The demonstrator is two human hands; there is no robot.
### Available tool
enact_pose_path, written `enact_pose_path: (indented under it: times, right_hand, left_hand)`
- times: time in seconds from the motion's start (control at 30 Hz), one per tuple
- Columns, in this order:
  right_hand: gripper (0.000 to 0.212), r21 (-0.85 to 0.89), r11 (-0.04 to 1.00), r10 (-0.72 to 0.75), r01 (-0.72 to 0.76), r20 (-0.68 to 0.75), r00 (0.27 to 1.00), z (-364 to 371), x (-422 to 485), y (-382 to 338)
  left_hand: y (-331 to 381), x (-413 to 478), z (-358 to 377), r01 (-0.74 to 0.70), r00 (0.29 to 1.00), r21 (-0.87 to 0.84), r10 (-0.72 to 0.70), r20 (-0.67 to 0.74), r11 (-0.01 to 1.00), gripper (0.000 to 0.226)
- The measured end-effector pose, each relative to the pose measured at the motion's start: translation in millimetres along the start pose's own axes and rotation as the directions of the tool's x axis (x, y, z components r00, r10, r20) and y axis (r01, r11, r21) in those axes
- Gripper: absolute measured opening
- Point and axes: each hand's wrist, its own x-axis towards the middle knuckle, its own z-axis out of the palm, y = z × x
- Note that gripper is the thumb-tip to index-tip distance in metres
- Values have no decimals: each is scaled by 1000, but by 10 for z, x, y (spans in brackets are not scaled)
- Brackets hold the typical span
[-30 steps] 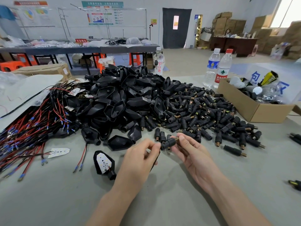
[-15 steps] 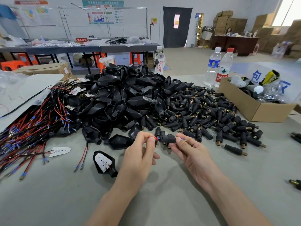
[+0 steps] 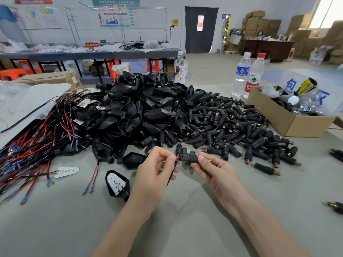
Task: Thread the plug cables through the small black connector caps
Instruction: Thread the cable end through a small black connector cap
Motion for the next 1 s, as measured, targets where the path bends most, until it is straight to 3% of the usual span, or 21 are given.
enact_pose_path:
  times: [0.13, 0.33, 0.43, 0.77, 0.83, 1.0]
  right_hand:
    - [30, -40, 999, 18, -17, 31, 999, -2, -14, 12]
    - [28, 1, 1000, 13, -13, 9, 1000, 22, 12, 14]
    - [31, 6, 1000, 9, -9, -1, 1000, 15, 18, 13]
    - [28, -32, 999, 26, -25, 42, 999, 4, 9, 37]
    - [29, -33, 999, 18, -17, 42, 999, 0, 11, 36]
    - [18, -48, 999, -16, 18, 49, 999, 15, 3, 31]
  left_hand:
    - [-3, -6, 5, 19, 1000, 84, -20, 16, 996, 19]
    - [62, 66, -12, 119, 993, -234, -122, 0, 965, 19]
    - [72, 83, -29, 167, 986, -287, -160, 46, 943, 22]
    - [-21, 75, 12, 87, 995, -95, -91, -37, 992, 6]
    - [-22, 81, 5, 101, 993, -125, -108, -51, 987, 2]
    - [-2, 65, 55, 150, 988, -133, -152, -8, 980, 26]
